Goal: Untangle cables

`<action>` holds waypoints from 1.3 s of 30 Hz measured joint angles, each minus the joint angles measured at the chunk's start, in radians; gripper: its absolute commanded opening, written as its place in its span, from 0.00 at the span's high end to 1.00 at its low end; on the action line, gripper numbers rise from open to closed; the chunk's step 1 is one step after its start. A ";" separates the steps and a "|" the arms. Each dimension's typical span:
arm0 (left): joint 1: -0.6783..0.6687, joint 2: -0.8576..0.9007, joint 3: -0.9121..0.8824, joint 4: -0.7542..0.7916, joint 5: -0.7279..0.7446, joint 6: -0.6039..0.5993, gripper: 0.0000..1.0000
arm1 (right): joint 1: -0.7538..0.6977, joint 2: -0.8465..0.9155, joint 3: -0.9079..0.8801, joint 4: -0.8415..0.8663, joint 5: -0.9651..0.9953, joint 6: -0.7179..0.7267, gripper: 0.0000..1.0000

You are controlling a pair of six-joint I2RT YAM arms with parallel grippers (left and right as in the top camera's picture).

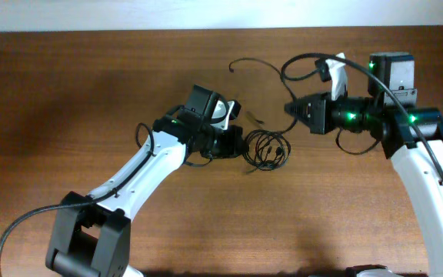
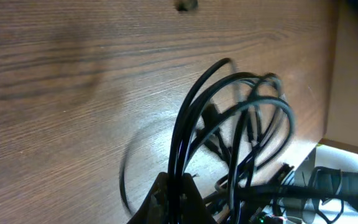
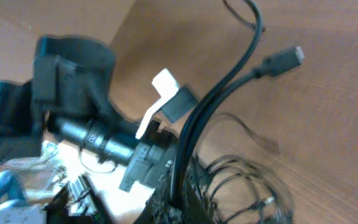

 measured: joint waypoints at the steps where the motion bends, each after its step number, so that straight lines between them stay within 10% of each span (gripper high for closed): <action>1: -0.001 0.000 0.000 -0.005 -0.024 -0.003 1.00 | 0.000 0.000 0.002 -0.043 -0.002 -0.013 0.96; 8: -0.001 0.000 0.000 -0.011 -0.084 -0.018 1.00 | 0.000 0.000 0.001 -0.262 0.028 -0.056 0.96; 22: -0.003 0.000 -0.005 0.081 0.248 -0.126 1.00 | 0.146 0.224 -0.093 -0.050 0.175 0.082 0.94; 24: -0.003 0.000 -0.005 0.103 0.249 -0.142 1.00 | 0.178 0.262 -0.094 -0.037 0.197 0.087 0.64; 30: -0.003 0.000 -0.005 0.137 0.224 -0.262 1.00 | 0.108 0.244 0.010 -0.204 0.218 0.038 0.21; 39: -0.003 0.000 -0.005 0.163 0.161 -0.706 1.00 | 0.097 0.143 0.047 -0.416 0.235 -0.111 0.25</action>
